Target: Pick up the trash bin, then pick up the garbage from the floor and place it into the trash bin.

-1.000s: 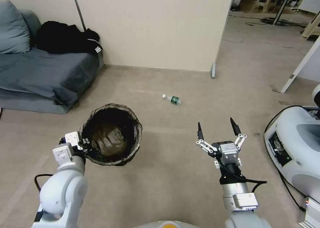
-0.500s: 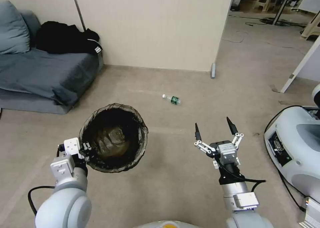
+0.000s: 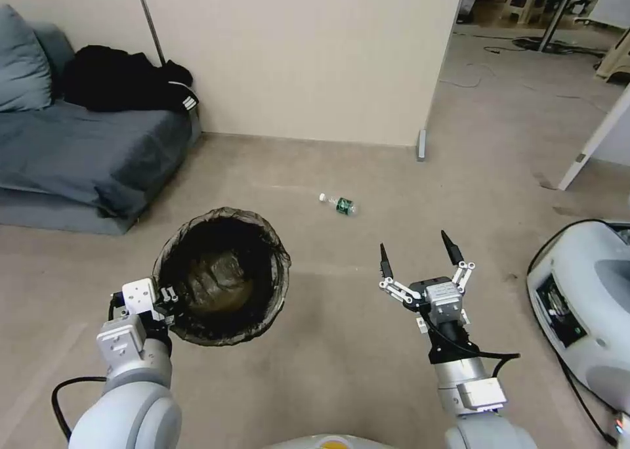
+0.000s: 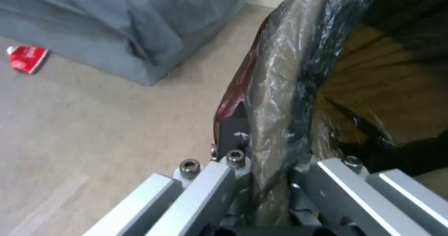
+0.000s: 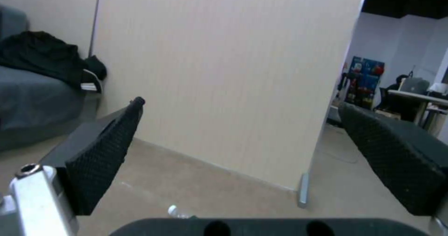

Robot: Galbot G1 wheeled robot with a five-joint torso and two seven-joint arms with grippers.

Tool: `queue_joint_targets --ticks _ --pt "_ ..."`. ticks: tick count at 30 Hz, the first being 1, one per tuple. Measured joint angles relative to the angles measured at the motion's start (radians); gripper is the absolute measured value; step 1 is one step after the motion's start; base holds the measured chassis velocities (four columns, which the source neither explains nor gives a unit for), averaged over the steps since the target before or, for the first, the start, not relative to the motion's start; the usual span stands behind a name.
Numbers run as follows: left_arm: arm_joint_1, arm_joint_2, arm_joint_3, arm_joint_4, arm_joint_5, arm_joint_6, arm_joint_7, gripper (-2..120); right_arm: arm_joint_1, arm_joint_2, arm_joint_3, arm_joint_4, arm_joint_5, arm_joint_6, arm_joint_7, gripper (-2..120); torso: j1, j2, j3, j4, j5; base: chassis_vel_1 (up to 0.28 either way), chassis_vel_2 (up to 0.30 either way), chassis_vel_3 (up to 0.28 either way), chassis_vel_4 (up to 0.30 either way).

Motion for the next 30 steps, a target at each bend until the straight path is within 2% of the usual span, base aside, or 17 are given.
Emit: queue_joint_targets --ticks 1,2,25,30 --pt "-0.001 0.000 0.000 0.000 0.000 0.000 0.000 0 0.000 0.000 0.000 0.000 0.000 0.000 -0.001 100 0.000 0.000 0.000 0.0002 0.0009 -0.224 0.225 0.229 -0.229" --pt "-0.002 0.000 0.000 0.000 0.001 0.000 -0.001 0 0.000 0.000 0.000 0.000 0.000 0.000 -0.001 100 0.000 0.000 0.000 0.0002 -0.0002 -0.236 0.243 0.239 -0.229" --pt "-0.009 -0.004 0.004 0.009 0.004 0.000 0.000 0 0.001 0.000 0.000 -0.001 -0.002 0.005 -0.014 100 0.000 0.000 0.000 0.0001 0.0003 -0.222 0.223 0.222 -0.222" --pt "-0.011 -0.005 0.006 0.011 0.005 0.000 0.001 0 0.002 0.000 0.001 -0.004 -0.004 0.024 -0.038 100 0.000 0.000 0.000 0.0001 0.0002 -0.071 0.093 0.067 -0.072"
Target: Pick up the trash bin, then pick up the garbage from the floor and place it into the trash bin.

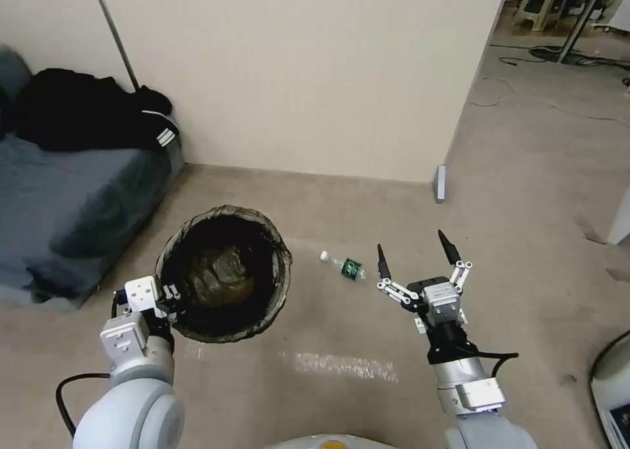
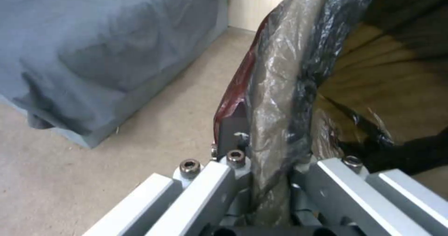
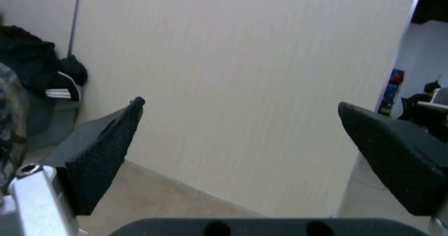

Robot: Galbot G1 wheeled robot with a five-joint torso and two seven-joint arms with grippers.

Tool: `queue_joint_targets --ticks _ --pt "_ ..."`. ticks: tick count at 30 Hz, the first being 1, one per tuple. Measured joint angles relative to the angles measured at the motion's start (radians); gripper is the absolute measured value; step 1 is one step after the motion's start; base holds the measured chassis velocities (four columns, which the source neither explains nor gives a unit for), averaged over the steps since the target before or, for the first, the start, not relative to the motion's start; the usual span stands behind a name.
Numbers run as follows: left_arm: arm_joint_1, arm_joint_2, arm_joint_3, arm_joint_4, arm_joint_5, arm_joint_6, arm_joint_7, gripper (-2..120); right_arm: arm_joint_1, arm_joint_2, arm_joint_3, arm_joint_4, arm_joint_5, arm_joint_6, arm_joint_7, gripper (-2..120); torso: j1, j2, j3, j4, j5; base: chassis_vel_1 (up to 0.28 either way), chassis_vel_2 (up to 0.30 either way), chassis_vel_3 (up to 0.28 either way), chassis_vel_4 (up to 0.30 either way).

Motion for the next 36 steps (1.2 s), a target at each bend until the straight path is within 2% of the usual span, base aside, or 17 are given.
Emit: queue_joint_targets --ticks 10,15,18,20,22,24,26,28,29,34,36 --pt "-0.002 0.002 -0.003 0.000 -0.001 -0.001 -0.001 0 0.007 0.000 0.000 -0.011 0.010 0.011 -0.023 100 0.000 0.000 0.000 -0.0002 -0.0003 0.000 0.000 0.000 0.000" --pt "-0.002 0.014 -0.006 0.006 -0.002 -0.013 -0.002 0 0.117 -0.018 0.012 -0.075 0.086 -0.018 -0.025 100 0.000 0.000 0.000 -0.0001 0.0001 0.000 0.000 0.000 0.000" --pt "-0.007 0.029 -0.010 0.028 -0.003 -0.032 -0.005 0 0.248 -0.135 0.016 -0.169 0.145 -0.053 -0.026 100 0.000 0.000 0.000 0.0001 0.0003 0.000 0.000 0.000 0.000" --pt "-0.007 0.029 -0.010 0.031 -0.003 -0.033 -0.005 0 0.264 -0.146 0.015 -0.182 0.156 -0.061 -0.027 100 0.000 0.000 0.000 0.0002 0.0002 0.000 0.000 0.000 0.000" --pt "-0.006 0.028 -0.006 0.045 0.001 -0.042 -0.007 0 0.354 -0.200 0.002 -0.262 0.207 -0.104 -0.042 100 0.000 0.000 0.000 0.0000 0.0001 0.000 0.000 0.000 0.000" --pt "-0.004 0.027 -0.004 0.048 0.005 -0.046 -0.007 0 0.379 -0.213 -0.003 -0.289 0.218 -0.116 -0.048 100 0.000 0.000 0.000 0.0002 0.0002 0.000 0.000 0.000 0.000" --pt "0.004 0.023 0.001 0.055 0.020 -0.057 -0.008 0 0.480 -0.254 -0.033 -0.385 0.246 -0.143 -0.070 100 0.000 0.000 0.000 0.0000 0.0003 0.000 0.000 0.000 0.000" --pt "0.005 0.022 0.001 0.056 0.022 -0.058 -0.008 0 0.494 -0.259 -0.038 -0.399 0.249 -0.145 -0.073 100 0.000 0.000 0.000 0.0002 0.0002 0.000 0.000 0.000 0.000" --pt "0.008 0.021 0.001 0.056 0.027 -0.061 -0.008 0 0.551 -0.280 -0.066 -0.455 0.258 -0.151 -0.087 100 0.000 0.000 0.000 0.0003 0.0001 0.000 0.000 0.000 0.000" --pt "0.008 0.017 -0.002 0.057 0.035 -0.063 -0.009 0 0.646 -0.314 -0.126 -0.565 0.272 -0.155 -0.121 100 0.000 0.000 0.000 0.0002 0.0000 0.000 0.000 0.000 0.000" --pt "0.010 0.013 -0.003 0.058 0.044 -0.065 -0.010 0 0.708 -0.339 -0.171 -0.668 0.273 -0.146 -0.170 100 0.000 0.000 0.000 0.0002 0.0002 0.000 0.000 0.000 0.000"
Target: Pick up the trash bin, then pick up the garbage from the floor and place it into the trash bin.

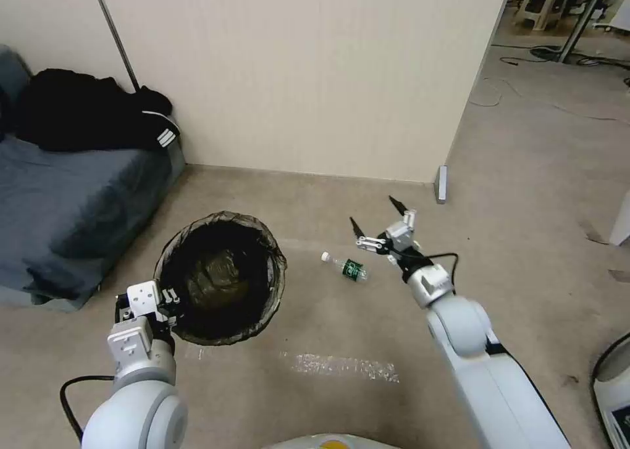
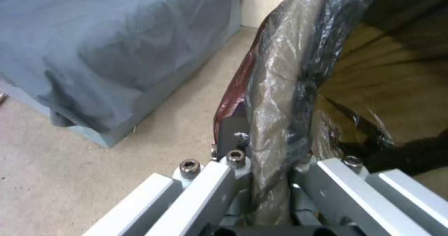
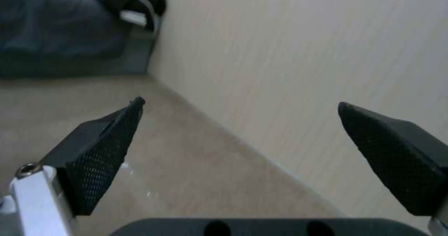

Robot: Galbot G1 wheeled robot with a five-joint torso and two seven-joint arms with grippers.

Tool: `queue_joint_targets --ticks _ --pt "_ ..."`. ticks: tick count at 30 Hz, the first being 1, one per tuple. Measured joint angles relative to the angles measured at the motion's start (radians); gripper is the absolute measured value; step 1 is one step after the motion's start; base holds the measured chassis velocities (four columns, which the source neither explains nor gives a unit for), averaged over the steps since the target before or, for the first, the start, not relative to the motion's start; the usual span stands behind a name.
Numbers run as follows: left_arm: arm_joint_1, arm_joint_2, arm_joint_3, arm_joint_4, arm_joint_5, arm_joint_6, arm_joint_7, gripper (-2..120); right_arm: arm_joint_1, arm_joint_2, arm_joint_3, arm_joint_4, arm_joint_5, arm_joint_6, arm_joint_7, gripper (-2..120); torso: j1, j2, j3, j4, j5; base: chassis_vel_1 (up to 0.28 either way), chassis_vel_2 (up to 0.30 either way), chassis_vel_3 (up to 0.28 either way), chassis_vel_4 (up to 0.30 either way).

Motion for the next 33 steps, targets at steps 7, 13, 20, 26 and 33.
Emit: queue_joint_targets --ticks 7,13,20,26,33 --pt "0.004 -0.008 0.004 0.003 0.010 -0.003 0.000 0 0.094 -0.021 -0.063 -0.197 -0.001 0.066 -0.111 100 0.000 0.000 0.000 -0.0003 -0.0001 0.000 0.000 0.000 0.000" --pt "0.008 -0.014 0.014 0.006 0.019 -0.003 0.000 0 0.157 0.013 -0.097 -0.390 -0.082 0.108 -0.166 100 0.000 0.000 0.000 -0.0001 0.0000 0.000 0.000 0.000 0.000" --pt "0.012 -0.011 0.011 0.007 0.019 -0.003 -0.001 0 0.182 0.045 -0.065 -0.515 -0.196 0.111 -0.209 100 0.000 0.000 0.000 -0.0002 -0.0002 0.000 0.000 0.000 0.000" --pt "0.016 -0.014 0.020 0.010 0.029 -0.005 -0.001 0 0.206 0.062 -0.046 -0.577 -0.244 0.100 -0.248 100 0.000 0.000 0.000 -0.0003 -0.0002 0.000 0.000 0.000 0.000" --pt "0.025 -0.015 0.022 0.011 0.037 -0.007 -0.002 0 0.257 0.094 -0.027 -0.669 -0.289 0.082 -0.238 100 0.000 0.000 0.000 -0.0002 -0.0002 0.000 0.000 0.000 0.000"
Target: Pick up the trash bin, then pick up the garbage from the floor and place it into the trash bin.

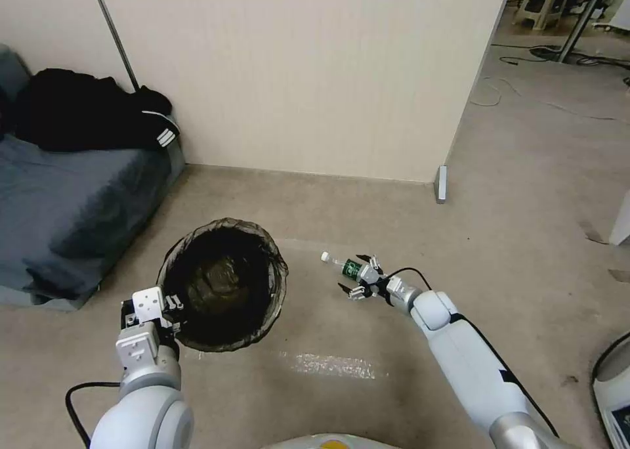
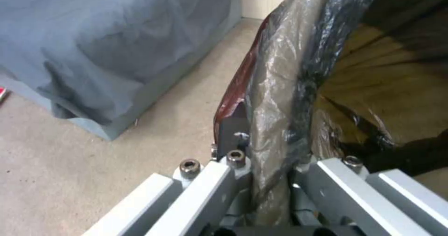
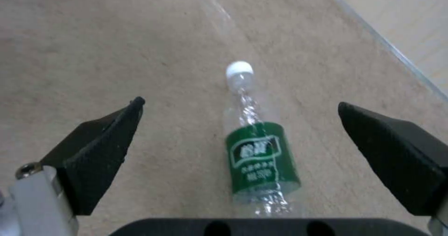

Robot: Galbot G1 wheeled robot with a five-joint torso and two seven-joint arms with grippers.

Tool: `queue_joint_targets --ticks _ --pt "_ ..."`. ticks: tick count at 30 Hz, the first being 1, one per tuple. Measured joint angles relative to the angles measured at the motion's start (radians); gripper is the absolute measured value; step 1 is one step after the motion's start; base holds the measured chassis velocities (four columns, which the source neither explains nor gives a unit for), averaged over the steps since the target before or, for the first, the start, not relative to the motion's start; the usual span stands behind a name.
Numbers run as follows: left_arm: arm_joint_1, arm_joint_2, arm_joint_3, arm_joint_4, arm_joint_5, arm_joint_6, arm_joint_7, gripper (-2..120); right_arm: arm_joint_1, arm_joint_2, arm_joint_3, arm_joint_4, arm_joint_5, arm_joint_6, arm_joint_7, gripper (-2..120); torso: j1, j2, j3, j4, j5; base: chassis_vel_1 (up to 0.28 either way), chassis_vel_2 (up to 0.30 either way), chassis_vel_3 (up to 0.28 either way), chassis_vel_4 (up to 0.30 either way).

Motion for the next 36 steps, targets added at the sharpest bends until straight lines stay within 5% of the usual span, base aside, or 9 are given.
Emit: queue_joint_targets --ticks 14,36 --pt "0.026 -0.014 0.012 -0.007 0.030 -0.013 0.001 0 0.100 0.037 0.005 -0.148 0.047 -0.016 0.015 100 0.000 0.000 0.000 0.0000 0.0001 0.000 0.000 0.000 0.000" --pt "0.071 -0.036 0.024 -0.031 0.065 -0.035 0.002 0 0.210 0.041 -0.186 -0.271 0.290 -0.160 0.009 100 0.000 0.000 0.000 0.0000 0.0000 0.000 0.000 0.000 0.000"
